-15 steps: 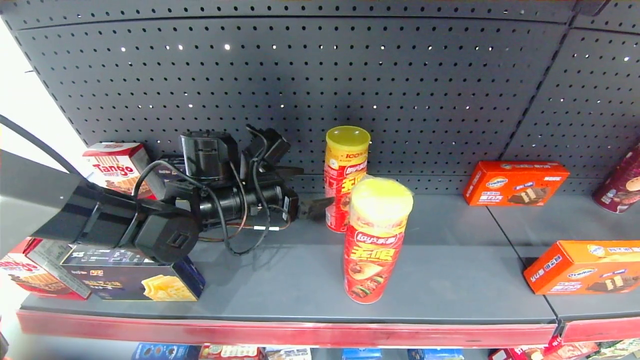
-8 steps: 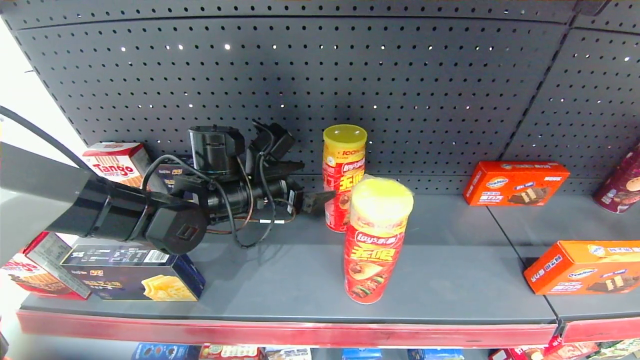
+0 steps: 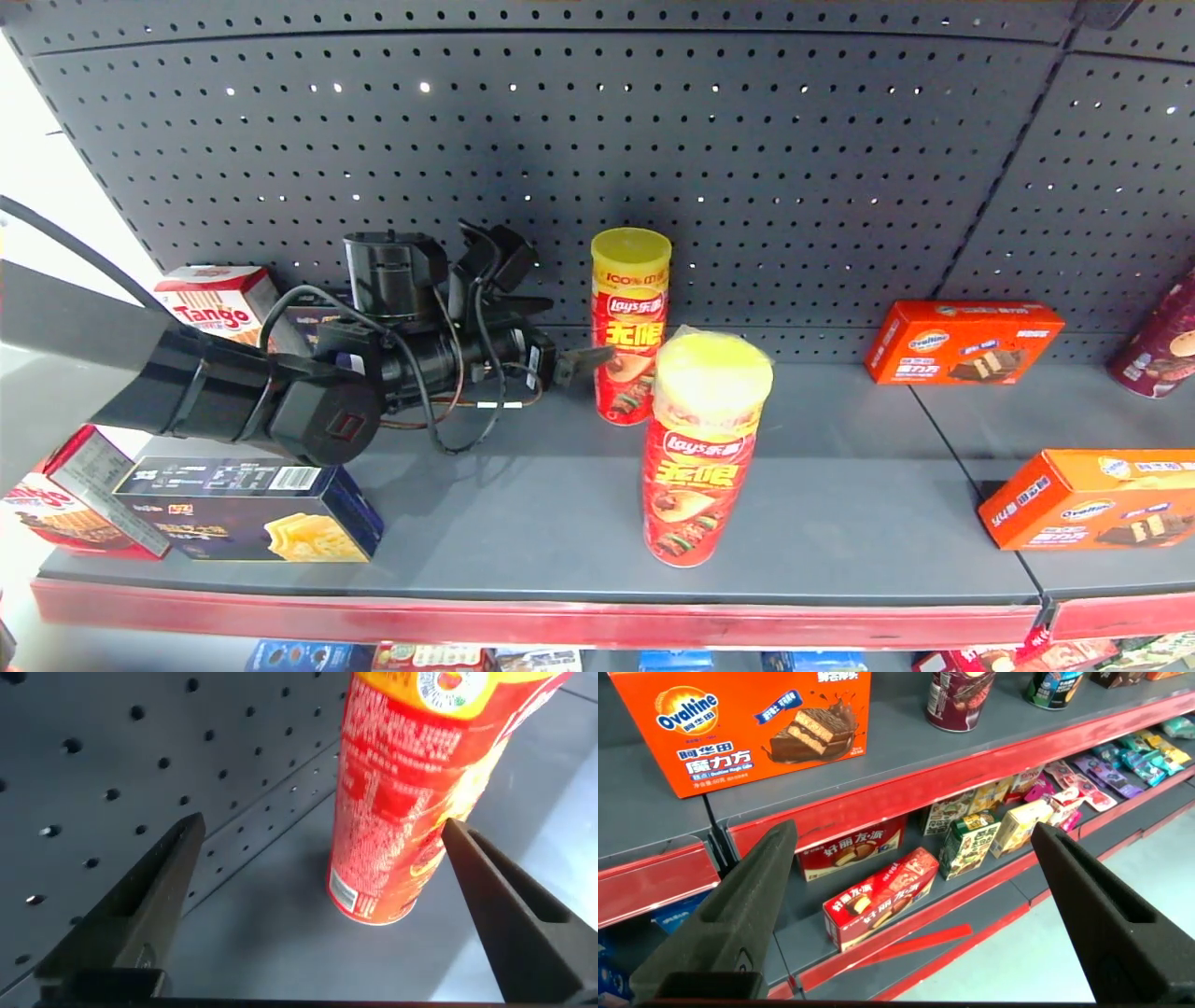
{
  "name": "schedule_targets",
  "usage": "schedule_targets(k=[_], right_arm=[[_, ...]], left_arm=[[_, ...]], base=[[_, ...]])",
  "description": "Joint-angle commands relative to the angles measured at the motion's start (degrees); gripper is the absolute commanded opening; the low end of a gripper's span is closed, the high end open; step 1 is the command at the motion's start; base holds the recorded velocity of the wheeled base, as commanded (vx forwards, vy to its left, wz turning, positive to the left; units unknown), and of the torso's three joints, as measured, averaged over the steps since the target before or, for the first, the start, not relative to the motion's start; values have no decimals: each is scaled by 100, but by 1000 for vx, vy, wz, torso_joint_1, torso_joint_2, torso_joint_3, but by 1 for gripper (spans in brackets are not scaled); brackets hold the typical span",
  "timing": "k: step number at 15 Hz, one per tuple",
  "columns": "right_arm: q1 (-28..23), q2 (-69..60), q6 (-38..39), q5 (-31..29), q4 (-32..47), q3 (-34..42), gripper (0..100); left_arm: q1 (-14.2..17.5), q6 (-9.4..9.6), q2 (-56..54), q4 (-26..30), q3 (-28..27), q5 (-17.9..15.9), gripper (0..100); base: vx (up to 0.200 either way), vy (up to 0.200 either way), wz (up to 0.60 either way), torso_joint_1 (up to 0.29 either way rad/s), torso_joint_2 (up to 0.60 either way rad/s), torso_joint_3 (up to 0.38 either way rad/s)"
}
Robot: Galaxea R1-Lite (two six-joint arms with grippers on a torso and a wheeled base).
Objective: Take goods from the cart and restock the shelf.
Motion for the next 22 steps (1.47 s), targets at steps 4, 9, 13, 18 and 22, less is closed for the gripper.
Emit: schedule_targets(k=[4, 9, 13, 18, 22], right_arm=[[0, 7, -1, 3, 0, 0, 100], [0, 7, -1, -6, 0, 0, 100], [0, 7, -1, 3, 0, 0, 100], [0, 7, -1, -6, 0, 0, 100], [0, 7, -1, -6, 0, 0, 100]], left_arm=[[73, -9, 5, 8, 17, 87, 100], [126, -9, -30, -18, 237, 210, 100], [284, 26, -223, -18, 465, 623, 100], [232, 26, -144, 8, 325, 940, 100], [38, 26, 102, 8, 123, 1151, 100]], base=[[0, 0, 0, 0, 0, 0], [0, 0, 0, 0, 0, 0], [0, 0, 0, 0, 0, 0], [0, 0, 0, 0, 0, 0], [0, 0, 0, 0, 0, 0]])
